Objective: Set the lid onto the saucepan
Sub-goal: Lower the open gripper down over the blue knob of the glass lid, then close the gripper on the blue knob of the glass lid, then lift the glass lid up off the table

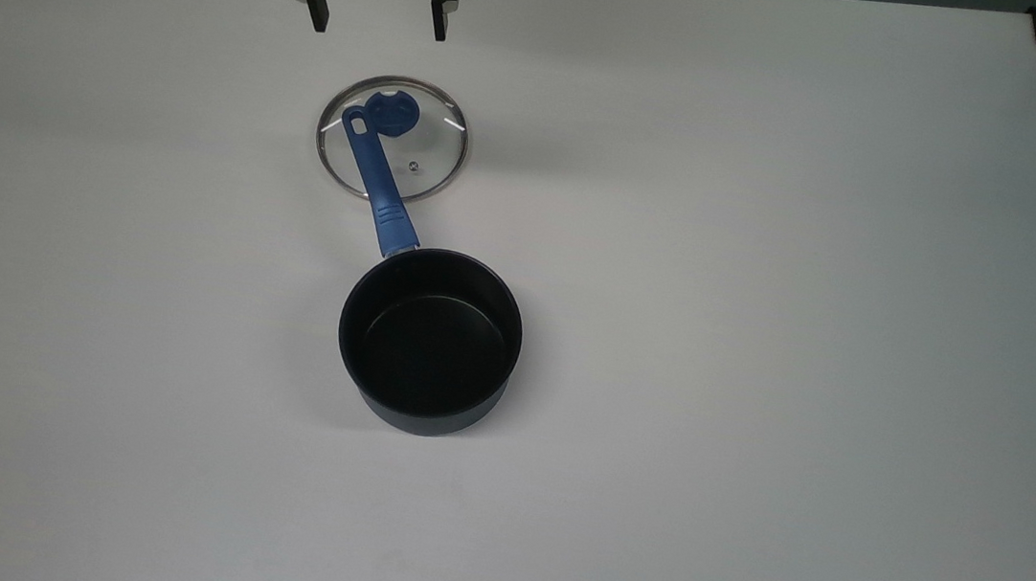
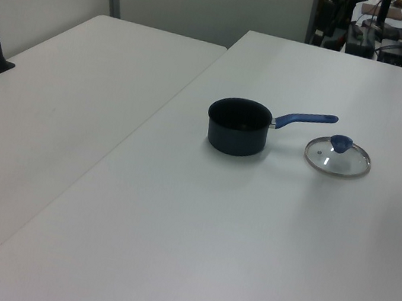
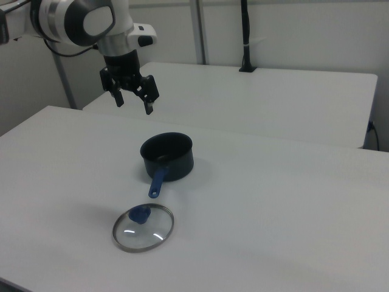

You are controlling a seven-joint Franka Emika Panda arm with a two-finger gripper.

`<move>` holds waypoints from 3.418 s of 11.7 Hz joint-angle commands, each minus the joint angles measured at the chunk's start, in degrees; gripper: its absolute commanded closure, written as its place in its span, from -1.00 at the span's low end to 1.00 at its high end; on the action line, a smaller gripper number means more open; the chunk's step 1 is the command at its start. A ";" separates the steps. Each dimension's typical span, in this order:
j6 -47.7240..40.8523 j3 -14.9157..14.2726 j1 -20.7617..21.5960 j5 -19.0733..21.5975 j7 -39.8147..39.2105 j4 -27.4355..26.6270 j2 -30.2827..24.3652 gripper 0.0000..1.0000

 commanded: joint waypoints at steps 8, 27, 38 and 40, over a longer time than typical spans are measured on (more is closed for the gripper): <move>-1.97 -0.52 0.66 0.11 -1.00 -0.39 -0.64 -1.00; 25.86 -0.26 -2.06 -7.98 -12.60 -44.32 -10.05 -1.00; 35.82 1.59 -2.33 -6.22 -5.13 -45.30 -5.56 -0.04; 33.56 3.08 -3.03 -6.22 -5.21 -45.12 -6.26 0.34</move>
